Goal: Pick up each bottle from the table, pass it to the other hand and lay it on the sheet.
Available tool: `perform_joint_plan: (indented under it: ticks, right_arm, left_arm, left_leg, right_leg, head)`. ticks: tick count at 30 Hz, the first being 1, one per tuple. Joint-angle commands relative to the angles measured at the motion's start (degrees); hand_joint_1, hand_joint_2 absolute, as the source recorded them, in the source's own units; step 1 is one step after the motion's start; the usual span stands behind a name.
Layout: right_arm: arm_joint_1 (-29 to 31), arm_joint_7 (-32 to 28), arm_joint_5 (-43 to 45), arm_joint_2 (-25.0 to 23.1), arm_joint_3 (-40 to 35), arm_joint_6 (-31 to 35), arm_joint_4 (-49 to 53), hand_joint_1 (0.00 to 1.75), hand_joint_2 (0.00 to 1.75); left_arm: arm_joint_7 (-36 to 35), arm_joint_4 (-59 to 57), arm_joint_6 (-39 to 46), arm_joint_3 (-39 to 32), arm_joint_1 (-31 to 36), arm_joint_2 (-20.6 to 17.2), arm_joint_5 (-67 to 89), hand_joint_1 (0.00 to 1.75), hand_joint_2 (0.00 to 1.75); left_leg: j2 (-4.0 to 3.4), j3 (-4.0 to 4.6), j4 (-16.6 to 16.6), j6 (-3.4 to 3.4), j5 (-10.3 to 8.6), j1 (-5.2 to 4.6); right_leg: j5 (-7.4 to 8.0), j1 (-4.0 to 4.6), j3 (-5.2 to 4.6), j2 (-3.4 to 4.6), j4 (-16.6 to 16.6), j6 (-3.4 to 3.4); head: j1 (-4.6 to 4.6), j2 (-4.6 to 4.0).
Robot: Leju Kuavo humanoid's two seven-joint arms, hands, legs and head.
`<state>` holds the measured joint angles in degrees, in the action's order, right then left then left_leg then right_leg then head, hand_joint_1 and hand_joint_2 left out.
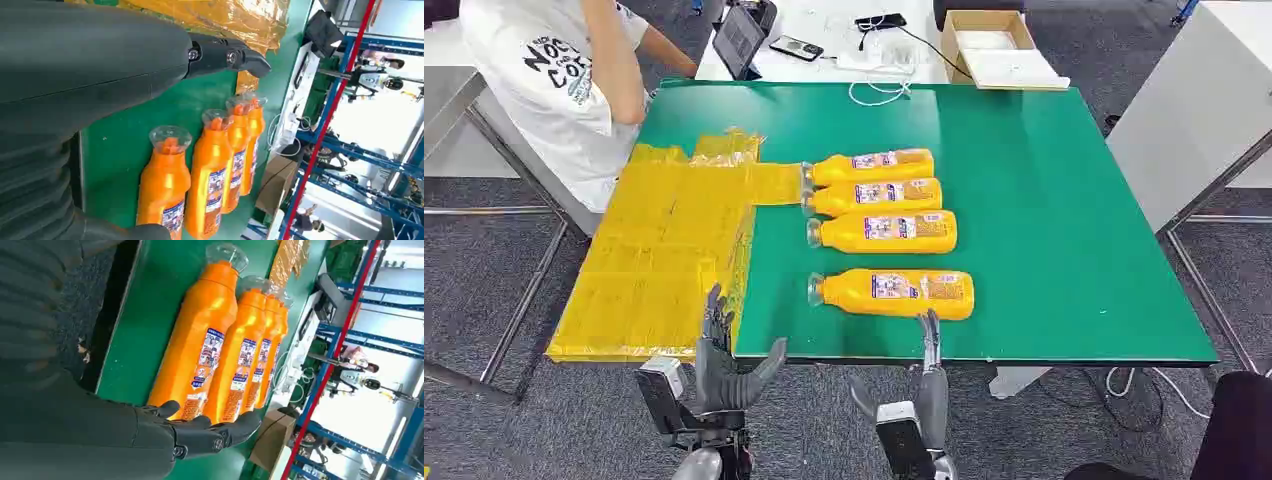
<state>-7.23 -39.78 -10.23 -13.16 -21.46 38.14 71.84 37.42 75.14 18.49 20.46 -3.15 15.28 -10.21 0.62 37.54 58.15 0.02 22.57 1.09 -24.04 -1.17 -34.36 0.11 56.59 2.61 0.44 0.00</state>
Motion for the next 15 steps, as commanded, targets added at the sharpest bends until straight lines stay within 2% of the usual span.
perform_joint_plan:
  ticks: [1, 2, 4, 5, 6, 8, 10, 15]
  right_arm:
    - [0.78, 0.24, -9.19, 2.04, 1.45, 1.86, 3.48, 0.0, 1.75]
    - [1.48, 0.67, -11.48, 2.6, 2.7, 1.86, 4.82, 0.0, 1.75]
    - [7.23, 6.23, -17.26, 5.17, 6.95, 1.14, 5.89, 0.0, 1.75]
    - [8.8, 6.65, -17.07, 5.71, 8.13, 1.01, 5.83, 0.0, 1.75]
    - [12.79, 10.13, -18.7, 7.34, 10.24, -0.4, 3.35, 0.0, 1.75]
    - [18.71, 14.46, -20.12, 9.96, 13.67, -3.9, -1.85, 0.0, 1.75]
    - [22.6, 15.94, -20.73, 11.73, 16.65, -6.69, -5.96, 0.0, 1.75]
    - [22.58, 15.27, -21.24, 11.3, 17.5, -7.47, -6.62, 0.0, 1.75]
  left_arm:
    - [0.27, -3.81, -0.02, 0.97, 1.37, 0.18, 1.17, 0.0, 1.75]
    - [0.51, -4.39, -0.03, 0.55, 2.0, 0.24, 1.71, 0.0, 1.75]
    - [1.5, -5.84, 0.39, -0.83, 4.51, 0.22, 4.62, 0.0, 1.75]
    - [1.54, -6.06, 0.38, -1.2, 5.07, 0.2, 5.09, 0.0, 1.75]
    - [1.56, -6.63, -0.15, -2.66, 6.16, 0.64, 6.16, 0.0, 1.75]
    - [1.26, -6.57, -1.29, -4.49, 7.09, 1.44, 7.86, 0.0, 1.75]
    - [1.02, -6.69, -2.33, -5.5, 7.25, 1.93, 9.02, 0.0, 1.75]
    - [1.07, -6.82, -2.75, -5.75, 6.99, 2.2, 9.38, 0.0, 1.75]
  left_leg:
    - [-0.03, -0.38, -0.03, 0.06, 0.16, -0.01]
    - [0.01, -0.19, -0.03, 0.05, 0.07, -0.02]
    - [-0.01, -0.19, -0.01, 0.07, 0.05, -0.03]
    - [-0.04, -0.32, -0.02, 0.09, 0.09, -0.04]
    - [-0.06, -0.15, -0.04, 0.08, -0.02, -0.05]
    - [-0.12, -0.33, -0.02, 0.14, 0.01, -0.04]
    - [-0.11, -0.16, -0.04, 0.21, -0.17, -0.08]
    - [0.02, -0.15, -0.03, 0.26, -0.31, -0.17]
  right_leg:
    - [-0.14, 0.03, 0.39, -0.03, -0.07, -0.13]
    - [-0.07, 0.01, 0.2, -0.06, -0.04, -0.08]
    - [-0.05, -0.01, 0.19, -0.05, -0.02, -0.08]
    - [-0.07, 0.0, 0.32, -0.03, -0.04, -0.12]
    - [0.04, -0.02, 0.14, 0.01, -0.06, -0.05]
    - [0.05, 0.01, 0.35, 0.04, -0.1, -0.09]
    - [0.19, -0.05, 0.16, 0.06, -0.1, 0.03]
    - [0.34, -0.12, 0.18, -0.06, -0.07, 0.07]
  head:
    - [0.02, 0.0]
    - [0.0, 0.0]
    - [0.0, 0.0]
    - [-0.02, 0.0]
    - [0.0, 0.0]
    - [0.0, 0.0]
    - [0.02, 0.0]
    - [0.04, 0.0]
